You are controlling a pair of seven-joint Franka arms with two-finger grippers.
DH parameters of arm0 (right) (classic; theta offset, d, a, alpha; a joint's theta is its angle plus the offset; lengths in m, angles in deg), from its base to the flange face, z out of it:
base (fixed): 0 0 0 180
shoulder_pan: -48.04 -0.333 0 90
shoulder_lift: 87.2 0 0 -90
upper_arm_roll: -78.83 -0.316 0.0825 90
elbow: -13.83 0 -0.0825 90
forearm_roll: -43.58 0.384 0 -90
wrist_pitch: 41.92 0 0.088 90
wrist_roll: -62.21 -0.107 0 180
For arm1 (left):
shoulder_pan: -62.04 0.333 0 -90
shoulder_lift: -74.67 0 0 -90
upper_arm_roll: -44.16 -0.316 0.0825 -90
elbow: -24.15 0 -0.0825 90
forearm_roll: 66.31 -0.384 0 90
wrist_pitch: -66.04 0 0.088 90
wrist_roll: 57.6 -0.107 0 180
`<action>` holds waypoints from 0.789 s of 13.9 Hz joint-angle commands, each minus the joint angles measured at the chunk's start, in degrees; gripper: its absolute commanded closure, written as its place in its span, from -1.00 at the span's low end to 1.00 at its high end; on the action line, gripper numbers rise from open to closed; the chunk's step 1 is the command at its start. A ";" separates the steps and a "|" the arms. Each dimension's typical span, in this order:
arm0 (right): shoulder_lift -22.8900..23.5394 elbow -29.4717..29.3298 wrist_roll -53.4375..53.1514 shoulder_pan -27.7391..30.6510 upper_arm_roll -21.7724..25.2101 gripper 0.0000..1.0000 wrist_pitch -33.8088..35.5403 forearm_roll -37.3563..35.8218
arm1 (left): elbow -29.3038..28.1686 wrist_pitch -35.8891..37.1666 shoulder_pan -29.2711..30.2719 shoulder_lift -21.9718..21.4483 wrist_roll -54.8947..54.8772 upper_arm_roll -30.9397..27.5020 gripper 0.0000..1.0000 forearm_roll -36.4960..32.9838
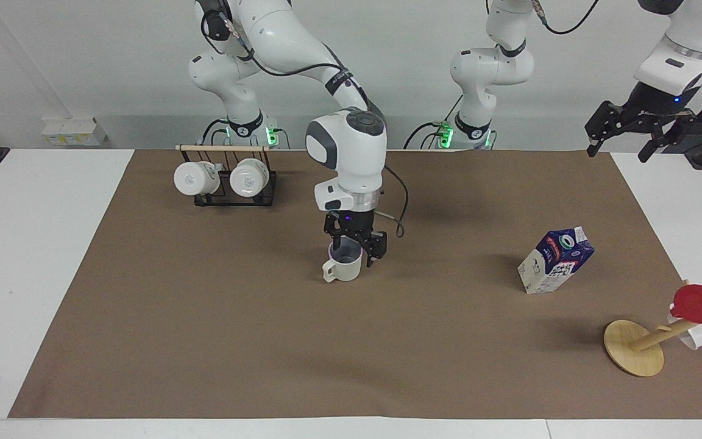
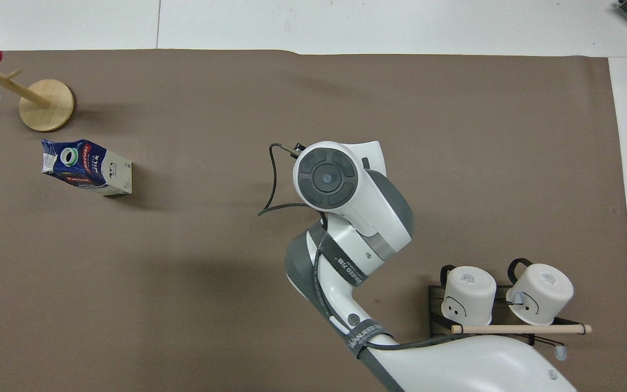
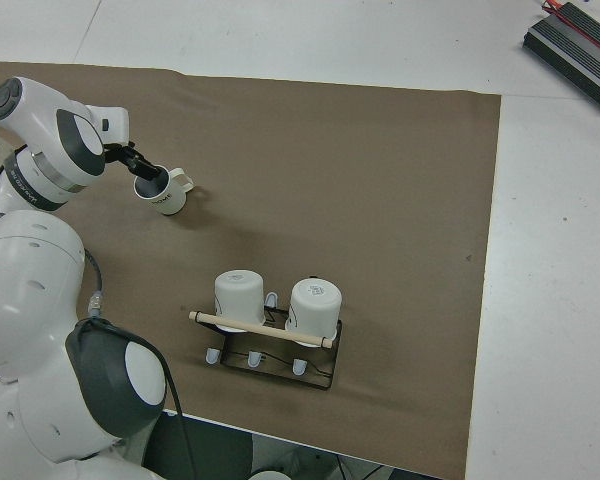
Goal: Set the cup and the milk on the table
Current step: 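Lower the white mug onto the table and open the right gripper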
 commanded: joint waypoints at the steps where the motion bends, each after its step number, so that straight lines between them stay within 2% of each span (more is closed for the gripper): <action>1: -5.93 1.58 10.33 3.06 -0.51 -1.00 4.36 3.22 | -0.77 0.30 0.21 -0.82 -0.08 0.06 -1.00 -0.42; 7: -13.49 1.67 30.90 12.10 -0.50 -1.00 13.33 4.20 | -0.77 0.22 0.30 -0.82 -0.08 0.06 -1.00 -0.42; 11: -17.53 1.76 43.31 19.49 -0.50 -1.00 19.56 7.81 | -0.51 -0.22 0.30 -0.56 0.27 0.06 -1.00 -0.51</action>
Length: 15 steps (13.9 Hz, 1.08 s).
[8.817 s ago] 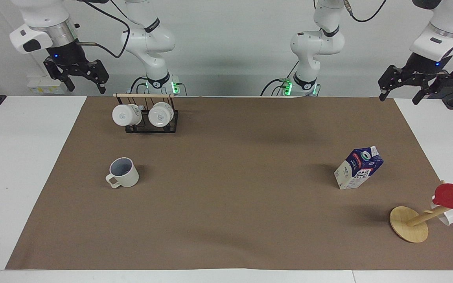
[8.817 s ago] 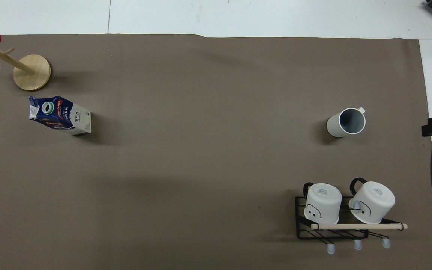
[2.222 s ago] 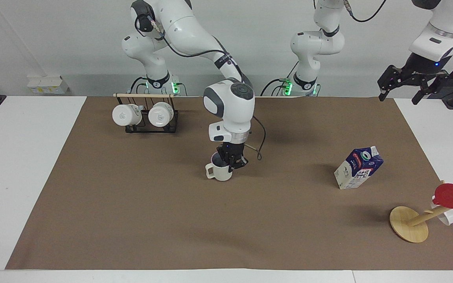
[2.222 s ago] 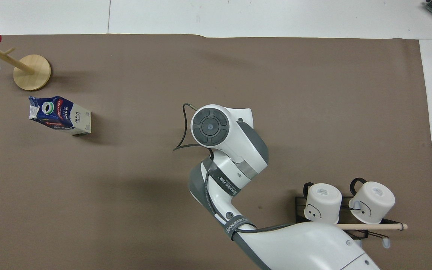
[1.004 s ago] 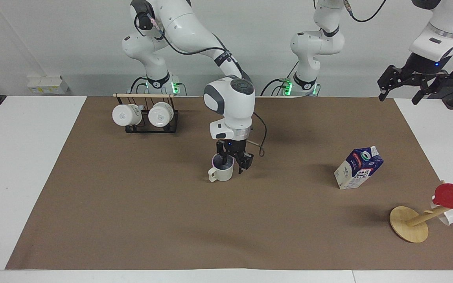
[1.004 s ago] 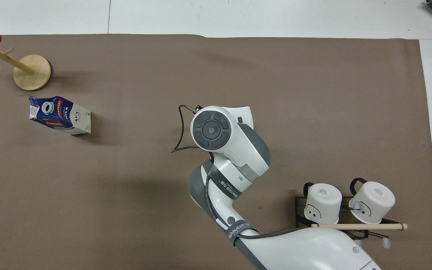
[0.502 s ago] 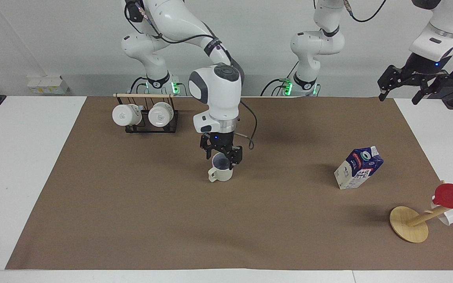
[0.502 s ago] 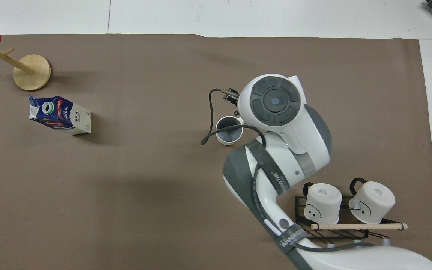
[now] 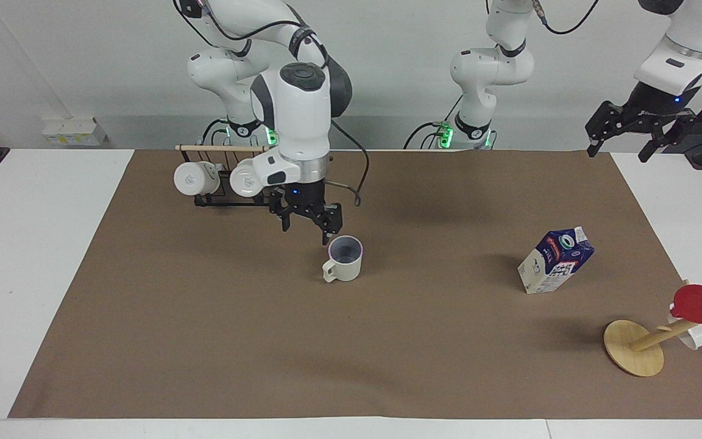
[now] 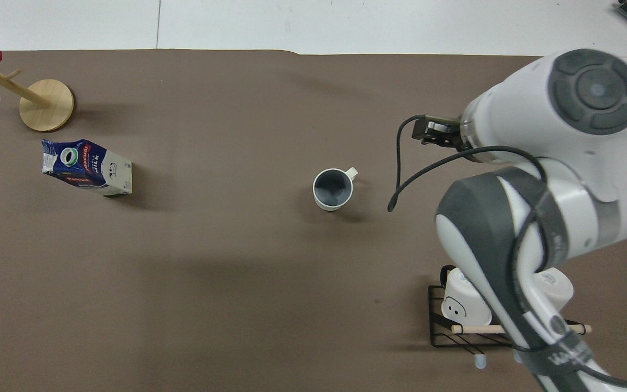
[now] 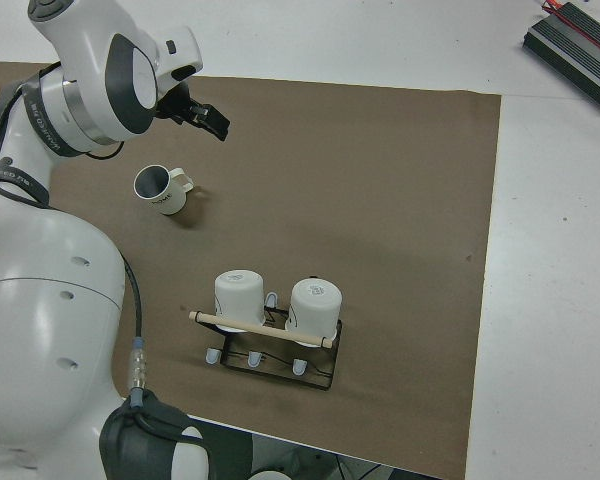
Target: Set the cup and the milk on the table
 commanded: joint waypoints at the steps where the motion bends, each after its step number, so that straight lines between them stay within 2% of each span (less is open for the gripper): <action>1: -3.80 1.68 7.37 4.52 -0.74 -1.00 4.10 1.61 | -0.08 -0.29 0.47 -0.30 0.10 0.05 -1.00 -0.77; 5: -7.06 2.03 14.58 10.33 -0.65 -1.00 8.78 1.69 | -0.07 -1.52 0.38 1.02 0.10 0.13 -1.00 -0.60; 9: -8.03 1.69 22.32 15.78 -0.39 -1.00 9.75 4.84 | -0.51 -8.28 0.47 4.52 0.18 0.13 -1.00 -0.69; 12: -8.91 -0.07 23.04 16.40 0.05 -1.00 9.92 5.03 | -0.77 -13.11 0.64 8.13 0.36 0.13 -1.00 -0.69; 15: -9.09 -4.36 23.04 16.58 0.23 -1.00 15.61 4.33 | -3.22 -17.59 0.38 9.90 0.62 0.13 -1.00 -0.60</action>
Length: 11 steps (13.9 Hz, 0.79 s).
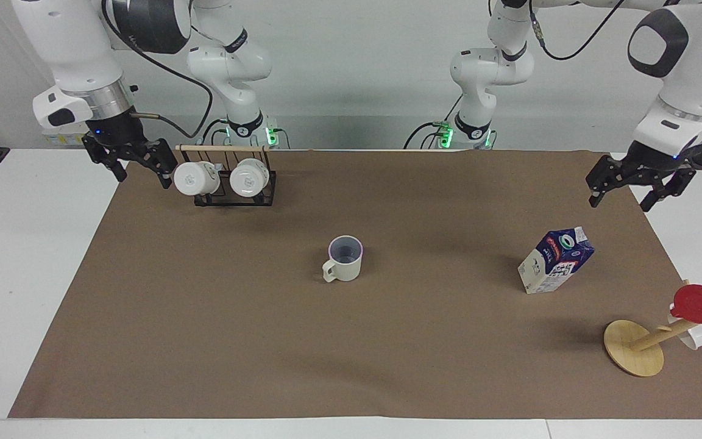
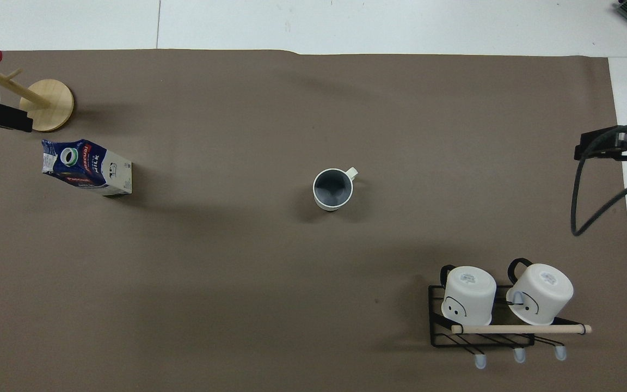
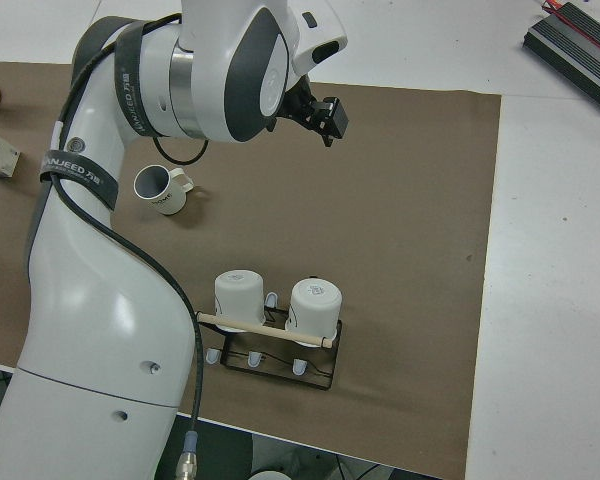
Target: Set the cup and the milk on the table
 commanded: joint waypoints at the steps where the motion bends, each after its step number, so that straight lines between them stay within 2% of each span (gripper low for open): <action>1: -0.85 -4.08 1.25 0.56 -0.03 -1.00 5.93 0.43 | -4.78 -5.59 0.05 -0.01 1.23 0.33 -1.00 -0.59; 3: -2.69 -4.53 1.25 0.91 0.76 -1.00 8.58 0.17 | -8.91 -9.91 -0.39 -0.10 2.63 0.33 -1.00 -0.59; 5: -4.80 -4.53 1.34 1.35 1.81 -1.00 10.95 1.47 | -10.24 -10.63 -0.39 0.43 2.82 0.33 -1.00 -0.59; 9: -8.84 1.79 1.16 0.48 1.64 -1.00 10.35 0.69 | -14.81 -12.72 -0.57 0.61 2.90 0.33 -1.00 -0.59; 11: -8.85 3.38 0.72 -0.31 1.29 -1.00 8.34 0.60 | -18.14 -16.14 -0.74 0.69 3.08 0.33 -1.00 -0.59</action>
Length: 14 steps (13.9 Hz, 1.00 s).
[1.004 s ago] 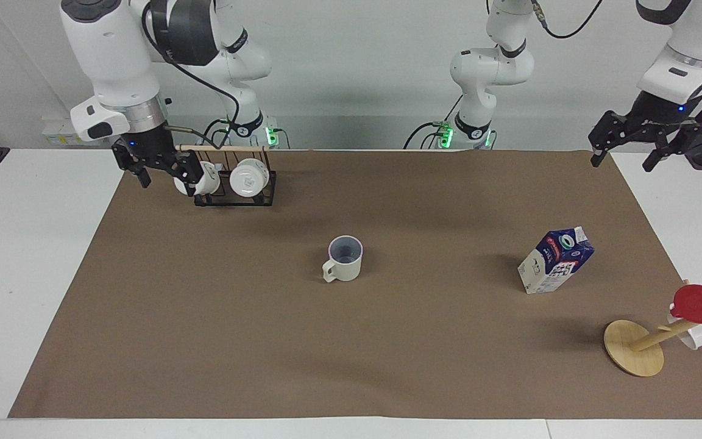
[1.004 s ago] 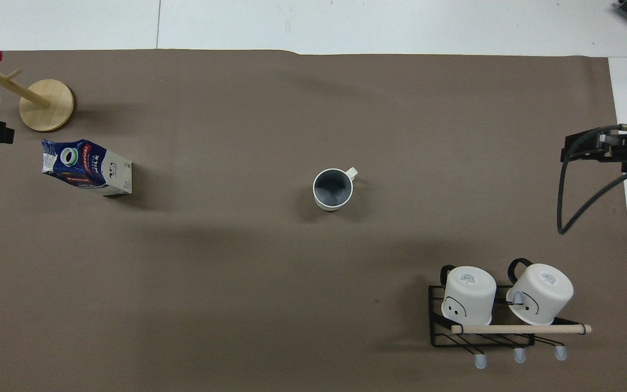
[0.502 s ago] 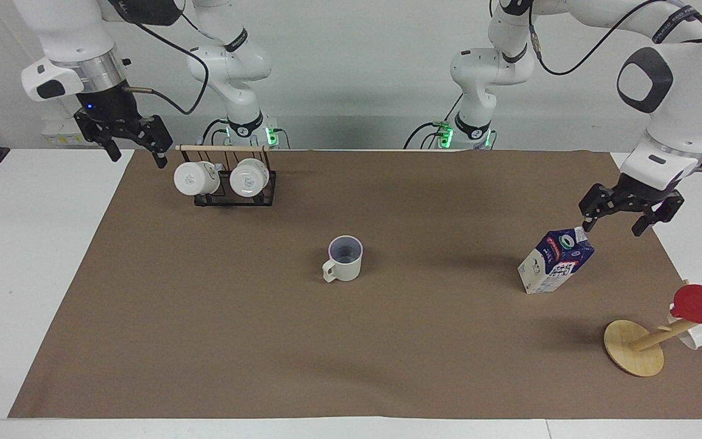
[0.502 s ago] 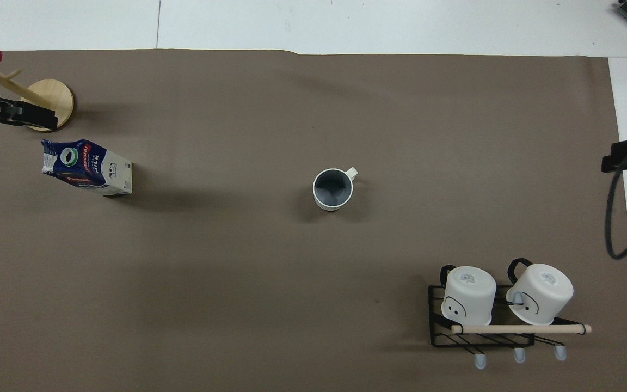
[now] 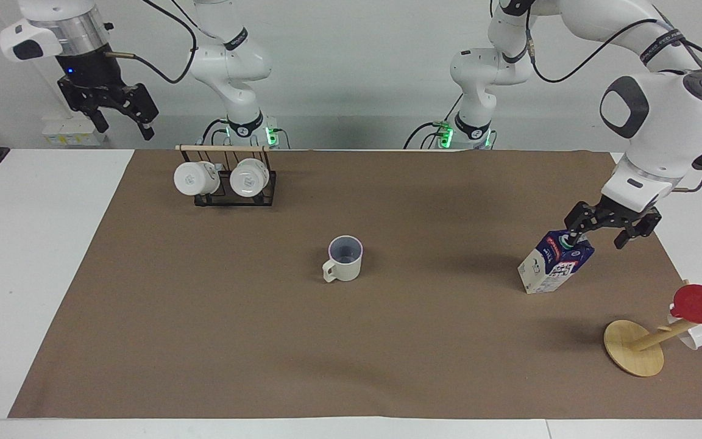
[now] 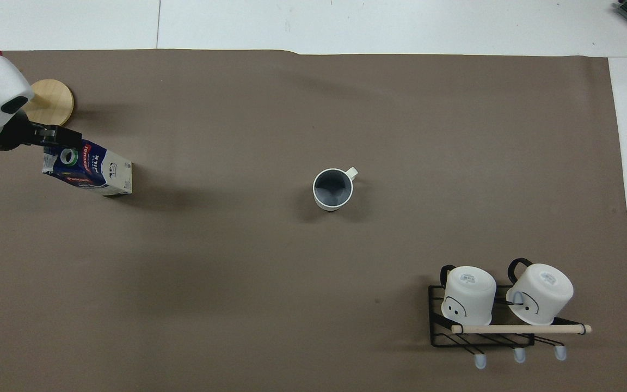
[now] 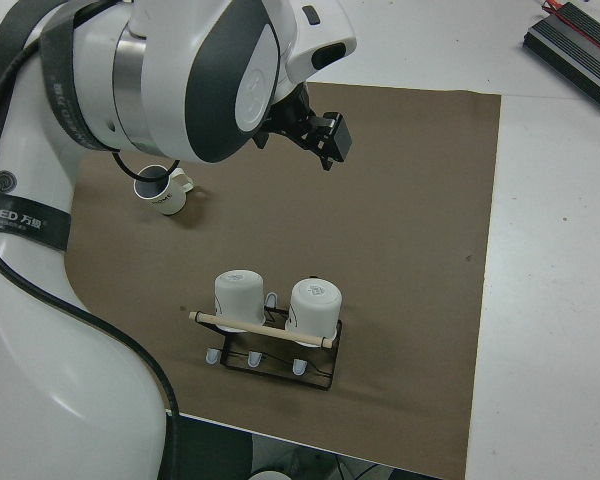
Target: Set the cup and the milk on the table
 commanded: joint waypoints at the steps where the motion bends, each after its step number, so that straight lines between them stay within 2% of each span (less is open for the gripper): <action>1: -1.56 3.90 0.54 -1.84 -0.44 -1.00 -3.58 0.17 | -5.58 -5.43 -1.20 -1.04 1.57 -0.18 -1.00 -0.59; 4: -1.56 4.34 0.45 -2.03 -0.44 -1.00 -3.68 0.17 | -5.77 -4.74 -1.21 -1.30 1.93 -0.26 -0.97 -0.59; 6: -0.95 3.73 1.15 -1.77 -0.35 -1.00 -3.24 0.34 | -5.86 -3.17 -1.29 -1.48 3.50 -0.26 0.02 -0.68; 7: -0.34 2.94 1.33 -1.42 -0.27 -1.00 -2.98 0.51 | -5.77 -2.81 -1.38 -1.56 3.86 -0.26 0.37 -0.68; 8: 1.32 0.67 1.59 -1.33 -0.18 -1.00 -1.76 0.43 | -5.77 -2.63 -1.64 -1.91 3.86 -0.26 0.54 -0.68; 9: 2.47 -0.83 1.59 -1.24 -0.09 -1.00 -0.79 0.52 | -5.25 -1.59 -1.99 -2.53 3.86 -0.26 0.66 -0.68; 12: 2.13 -0.05 1.51 -1.41 -0.09 -1.00 -2.01 0.34 | -4.45 -0.44 -4.18 -4.02 4.21 -0.18 0.67 -0.77; 14: 2.04 0.03 1.59 -1.59 -0.09 -1.00 -2.10 0.25 | -3.31 0.09 -8.65 -3.94 10.59 -0.09 0.67 -2.16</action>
